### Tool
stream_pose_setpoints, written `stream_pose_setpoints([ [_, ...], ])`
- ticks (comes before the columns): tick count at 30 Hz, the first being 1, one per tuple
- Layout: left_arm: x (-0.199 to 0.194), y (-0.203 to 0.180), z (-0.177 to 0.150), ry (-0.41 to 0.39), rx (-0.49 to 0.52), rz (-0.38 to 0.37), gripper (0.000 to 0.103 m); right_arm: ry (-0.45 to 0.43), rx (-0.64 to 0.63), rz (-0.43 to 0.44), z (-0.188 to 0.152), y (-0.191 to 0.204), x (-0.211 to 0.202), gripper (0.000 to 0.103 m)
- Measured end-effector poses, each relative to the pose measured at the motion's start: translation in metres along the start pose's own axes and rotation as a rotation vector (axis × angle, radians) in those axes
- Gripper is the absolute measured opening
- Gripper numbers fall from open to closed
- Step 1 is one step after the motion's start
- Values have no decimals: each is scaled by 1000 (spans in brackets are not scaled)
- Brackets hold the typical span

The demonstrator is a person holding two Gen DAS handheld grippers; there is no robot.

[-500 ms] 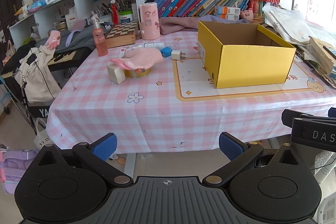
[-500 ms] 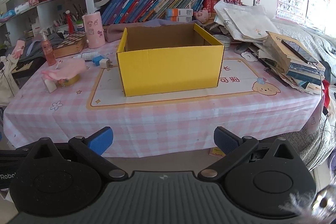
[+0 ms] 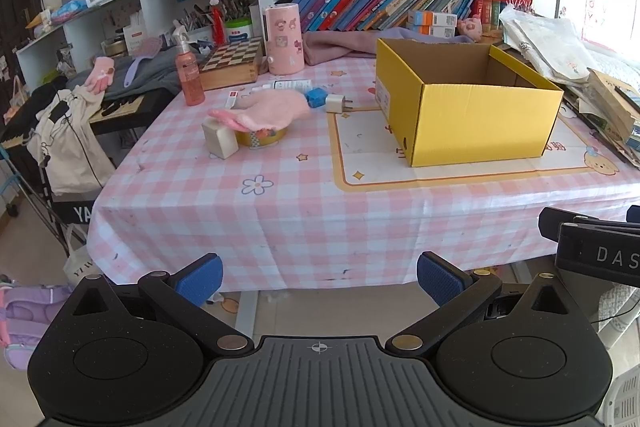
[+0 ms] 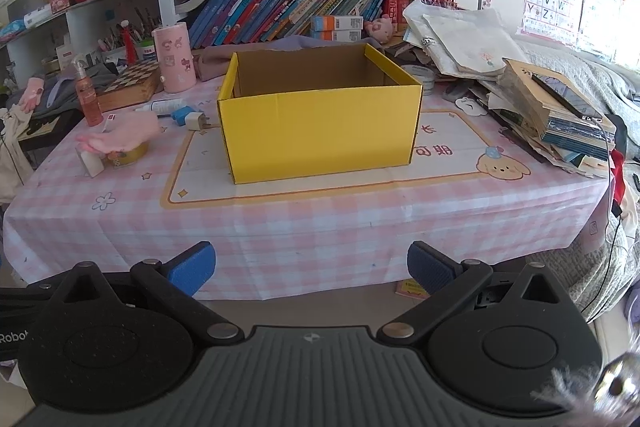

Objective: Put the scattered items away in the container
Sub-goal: 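Move both tools toward the pink glove and white cube beside the tape roll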

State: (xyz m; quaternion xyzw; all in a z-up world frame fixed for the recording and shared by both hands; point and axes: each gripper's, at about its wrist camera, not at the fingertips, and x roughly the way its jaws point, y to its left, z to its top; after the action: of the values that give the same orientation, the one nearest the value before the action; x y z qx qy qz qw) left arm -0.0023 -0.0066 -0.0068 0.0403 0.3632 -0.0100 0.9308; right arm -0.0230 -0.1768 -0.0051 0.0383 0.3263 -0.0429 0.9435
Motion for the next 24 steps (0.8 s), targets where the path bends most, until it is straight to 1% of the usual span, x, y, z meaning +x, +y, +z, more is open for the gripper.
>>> stream_pose_setpoints([
  [15, -1, 4, -1, 12, 11, -12, 103, 2, 7, -9, -1, 1, 0, 103],
  [24, -1, 9, -3, 12, 15, -27, 103, -2, -4, -3, -5, 11, -3, 103],
])
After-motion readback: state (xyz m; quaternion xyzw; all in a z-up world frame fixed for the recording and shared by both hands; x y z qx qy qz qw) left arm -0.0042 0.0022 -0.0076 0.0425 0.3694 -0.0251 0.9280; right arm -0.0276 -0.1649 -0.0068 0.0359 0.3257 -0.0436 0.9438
